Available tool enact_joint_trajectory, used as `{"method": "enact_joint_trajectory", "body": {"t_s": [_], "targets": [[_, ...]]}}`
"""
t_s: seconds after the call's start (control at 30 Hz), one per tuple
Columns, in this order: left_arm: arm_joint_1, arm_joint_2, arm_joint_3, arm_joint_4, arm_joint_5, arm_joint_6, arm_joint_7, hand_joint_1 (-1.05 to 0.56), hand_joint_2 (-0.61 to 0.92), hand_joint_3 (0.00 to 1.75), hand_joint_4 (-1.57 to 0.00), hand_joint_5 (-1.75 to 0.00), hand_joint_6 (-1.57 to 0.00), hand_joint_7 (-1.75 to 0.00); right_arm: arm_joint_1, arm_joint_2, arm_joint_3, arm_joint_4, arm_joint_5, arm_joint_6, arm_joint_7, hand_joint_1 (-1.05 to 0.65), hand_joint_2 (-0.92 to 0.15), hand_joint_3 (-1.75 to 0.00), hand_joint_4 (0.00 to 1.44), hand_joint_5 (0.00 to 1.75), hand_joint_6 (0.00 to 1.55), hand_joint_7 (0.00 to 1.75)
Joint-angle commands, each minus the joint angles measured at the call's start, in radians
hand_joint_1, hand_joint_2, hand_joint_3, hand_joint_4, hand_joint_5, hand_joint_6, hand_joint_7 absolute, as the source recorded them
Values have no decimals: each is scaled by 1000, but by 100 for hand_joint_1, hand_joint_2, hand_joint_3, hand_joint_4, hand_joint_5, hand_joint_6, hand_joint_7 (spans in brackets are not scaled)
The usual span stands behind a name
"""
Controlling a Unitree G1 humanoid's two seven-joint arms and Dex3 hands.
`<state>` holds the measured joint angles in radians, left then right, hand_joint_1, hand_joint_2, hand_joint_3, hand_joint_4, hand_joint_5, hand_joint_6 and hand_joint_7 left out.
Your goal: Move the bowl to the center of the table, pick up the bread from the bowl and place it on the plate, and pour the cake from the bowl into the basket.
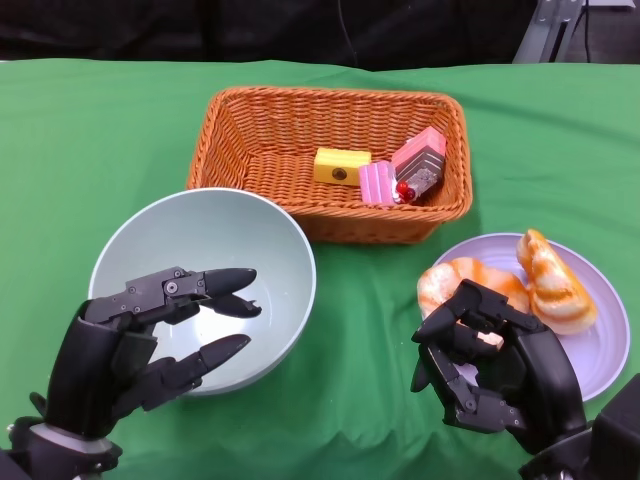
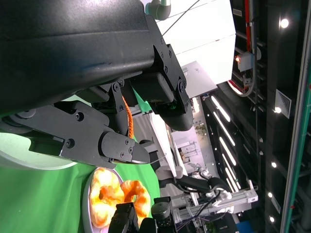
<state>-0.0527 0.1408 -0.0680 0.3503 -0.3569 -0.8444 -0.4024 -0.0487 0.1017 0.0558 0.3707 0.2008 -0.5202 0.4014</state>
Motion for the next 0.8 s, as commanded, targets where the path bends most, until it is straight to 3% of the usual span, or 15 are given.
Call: {"method": "enact_joint_trajectory", "body": {"t_s": [0.03, 0.07, 0.17, 0.3, 0.37, 0.8], "targets": [[32, -28, -15, -96, -15, 139, 7, -1, 89, 47, -69, -146, -81, -102, -77, -54, 20, -8, 4, -11, 86, -14, -58, -86, 75, 151, 72, 120], [34, -30, -16, -116, -14, 170, 2, -1, 88, 52, -70, -155, -77, -121, -91, -62, 26, -8, -1, -11, 102, -14, -59, -83, 74, 150, 72, 119], [38, -35, -1, -145, -1, 209, -13, -1, 89, 53, -70, -161, -74, -135, -102, -67, 28, -5, -5, -11, 114, -15, -60, -80, 74, 149, 72, 118], [19, -30, -4, -175, 17, 244, -39, -2, 89, 53, -72, -162, -74, -136, -118, -79, 37, -32, -1, 10, 131, -19, -61, -77, 76, 148, 74, 117], [10, -25, -11, -194, 34, 266, -52, -1, 80, 68, -76, -160, -76, -134, -123, -85, 42, -55, 4, 28, 142, -22, -61, -77, 79, 148, 75, 117], [24, -39, -8, -258, 79, 332, -60, -1, 65, 96, -78, -159, -77, -133, -91, -96, 55, -137, -4, 87, 147, -23, -59, -79, 82, 146, 78, 114]]}}
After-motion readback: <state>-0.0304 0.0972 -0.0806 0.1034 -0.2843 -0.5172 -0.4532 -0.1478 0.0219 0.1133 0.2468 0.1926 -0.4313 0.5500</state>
